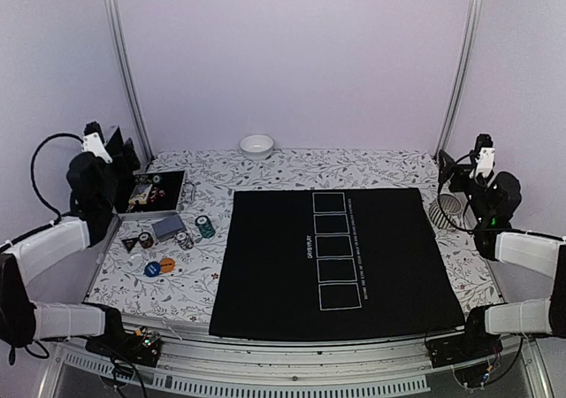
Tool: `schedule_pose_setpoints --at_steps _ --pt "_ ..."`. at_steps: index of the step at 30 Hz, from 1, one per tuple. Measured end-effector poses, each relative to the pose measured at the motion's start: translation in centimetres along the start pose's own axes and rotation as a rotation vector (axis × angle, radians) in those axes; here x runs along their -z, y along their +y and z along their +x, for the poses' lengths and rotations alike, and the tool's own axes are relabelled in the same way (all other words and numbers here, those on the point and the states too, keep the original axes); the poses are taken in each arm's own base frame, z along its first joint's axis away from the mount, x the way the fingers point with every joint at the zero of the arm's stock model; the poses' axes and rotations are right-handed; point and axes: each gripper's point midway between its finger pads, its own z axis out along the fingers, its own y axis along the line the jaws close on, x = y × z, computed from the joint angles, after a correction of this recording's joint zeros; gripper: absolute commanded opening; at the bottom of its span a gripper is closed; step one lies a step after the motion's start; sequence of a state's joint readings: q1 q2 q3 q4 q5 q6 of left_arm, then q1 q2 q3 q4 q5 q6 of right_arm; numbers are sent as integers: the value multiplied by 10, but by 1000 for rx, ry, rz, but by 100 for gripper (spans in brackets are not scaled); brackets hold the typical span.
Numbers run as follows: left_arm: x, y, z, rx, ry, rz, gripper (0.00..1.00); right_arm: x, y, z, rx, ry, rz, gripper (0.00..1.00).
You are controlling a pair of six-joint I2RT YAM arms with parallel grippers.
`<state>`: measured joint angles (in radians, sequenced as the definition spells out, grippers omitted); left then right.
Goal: Distribute texas hold em gaming equipment
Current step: Pick up the dealer button from the center of the board.
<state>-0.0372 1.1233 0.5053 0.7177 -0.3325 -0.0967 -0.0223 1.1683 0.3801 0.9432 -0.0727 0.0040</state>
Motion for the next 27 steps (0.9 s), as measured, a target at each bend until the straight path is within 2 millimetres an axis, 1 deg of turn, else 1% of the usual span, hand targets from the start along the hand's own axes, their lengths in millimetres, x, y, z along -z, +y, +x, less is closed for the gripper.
schedule_pose_setpoints --at_steps 1,3,4,5,6,8,9,10,13,14,15,18,20,25,27 --pt "-3 -1 -23 36 7 -10 92 -3 4 -22 -11 -34 -21 99" --pt "-2 -1 -49 97 34 -23 88 -11 13 -61 -37 -76 -73 99" --pt "1 0 -56 132 65 -30 88 -14 17 -75 -47 -86 -98 99" --pt "7 2 -55 157 110 -42 87 -18 23 -88 -60 -87 -129 99" --pt "12 5 -50 178 152 -57 87 -21 27 -99 -74 -85 -156 99" --pt "30 14 -23 212 286 -103 88 -23 39 -107 -103 -56 -222 99" --pt "39 19 -4 219 360 -127 89 -23 43 -107 -120 -34 -246 99" --pt "47 22 13 224 421 -148 89 -23 48 -103 -133 -6 -276 99" --pt "79 35 74 226 647 -230 91 -20 57 -87 -178 82 -326 100" --pt "90 39 91 223 716 -256 92 -19 59 -82 -189 108 -336 99" --pt "99 41 103 225 771 -275 92 -18 61 -77 -201 132 -343 99" --pt "119 43 131 252 910 -330 92 -15 64 -64 -223 189 -361 99" --pt "130 44 147 257 990 -360 91 -14 66 -60 -233 211 -369 99" --pt "157 47 191 249 1186 -440 90 -12 70 -57 -247 228 -390 98" --pt "165 49 204 242 1240 -463 90 -12 71 -56 -253 232 -396 98"
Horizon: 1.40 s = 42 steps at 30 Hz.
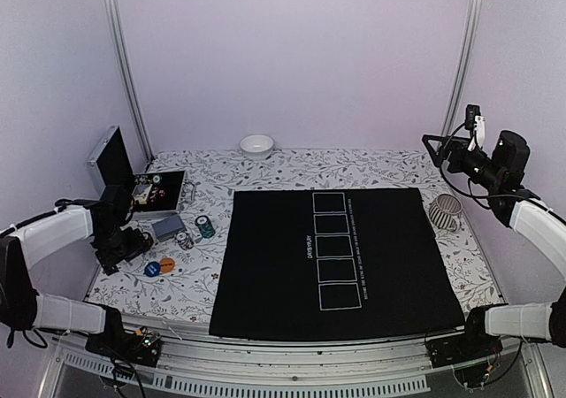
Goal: Distribute texas hold em gaming equipment
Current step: Pick up the dealer button from the center of the board.
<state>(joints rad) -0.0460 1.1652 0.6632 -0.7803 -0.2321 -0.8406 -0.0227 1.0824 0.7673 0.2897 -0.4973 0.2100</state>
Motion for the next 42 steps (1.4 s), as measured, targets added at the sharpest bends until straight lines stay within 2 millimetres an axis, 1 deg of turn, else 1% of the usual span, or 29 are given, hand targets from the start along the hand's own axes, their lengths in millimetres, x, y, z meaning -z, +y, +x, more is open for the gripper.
schedule_pose_setpoints --at_steps 2,6,13,16,19,24,32,42 --pt "-8 4 10 1 40 -22 89 0 1 1 -4 3 -6 98" --pt "-18 8 22 17 74 -29 89 0 2 1 -12 4 -10 98" --pt "-38 4 29 14 112 -39 88 0 2 1 -20 5 -13 98" --pt "-43 -7 24 27 104 -11 86 0 3 1 -25 6 -17 98" --pt "-45 -10 21 29 93 -2 83 0 5 2 -31 9 -29 98" --pt "-46 -10 20 32 82 0 82 1 7 0 -36 6 -37 97" --pt "-46 -8 19 47 65 14 79 8 13 -10 -20 -21 -43 97" --pt "-47 -6 14 92 42 54 77 8 14 -11 -19 -22 -44 97"
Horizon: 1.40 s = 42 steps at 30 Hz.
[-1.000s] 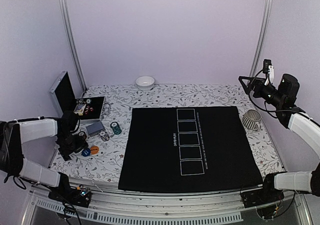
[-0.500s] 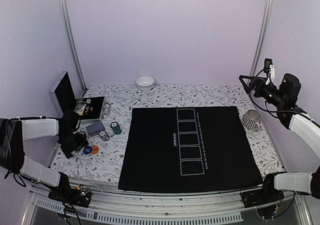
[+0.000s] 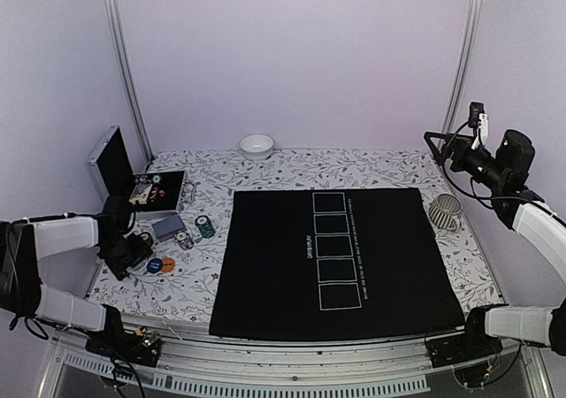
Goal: Distribute texas hold em gaming equipment
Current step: Pick up the dealer button from the center of the board.
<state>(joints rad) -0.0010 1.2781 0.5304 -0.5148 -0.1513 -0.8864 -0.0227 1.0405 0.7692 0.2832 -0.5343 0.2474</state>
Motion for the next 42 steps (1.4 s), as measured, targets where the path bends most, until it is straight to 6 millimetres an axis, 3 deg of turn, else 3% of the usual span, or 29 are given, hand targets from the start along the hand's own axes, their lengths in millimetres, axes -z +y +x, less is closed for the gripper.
schedule_pose_setpoints --at_steps 9,27,42 --pt "-1 0 -9 46 -12 45 75 0 0 0 0 0 0 97" --pt "-3 2 -15 -15 -19 -29 83 0 2 1 -1 5 -11 97" --pt "-7 4 -12 -78 -37 -105 69 0 2 1 -1 5 -14 97"
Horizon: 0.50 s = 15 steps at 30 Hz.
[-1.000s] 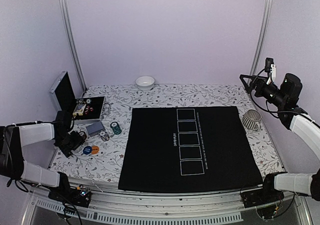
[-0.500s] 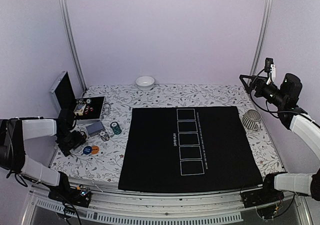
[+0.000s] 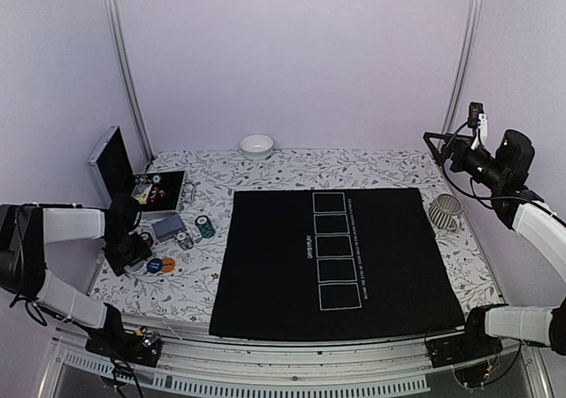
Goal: Distribute texas hold em gaming equipment
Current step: Pick up the dealer button from the center of the board.
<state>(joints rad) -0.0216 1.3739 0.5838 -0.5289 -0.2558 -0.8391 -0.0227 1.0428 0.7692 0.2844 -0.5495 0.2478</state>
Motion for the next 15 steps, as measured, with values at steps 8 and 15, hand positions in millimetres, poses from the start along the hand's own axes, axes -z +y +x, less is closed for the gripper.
schedule_pose_setpoints --at_steps 8,15 --pt "0 2 0 3 -12 1 49 0 0 0 0 0 0 97" --pt "5 3 3 5 4 8 45 0 0 0 -1 0 0 97"
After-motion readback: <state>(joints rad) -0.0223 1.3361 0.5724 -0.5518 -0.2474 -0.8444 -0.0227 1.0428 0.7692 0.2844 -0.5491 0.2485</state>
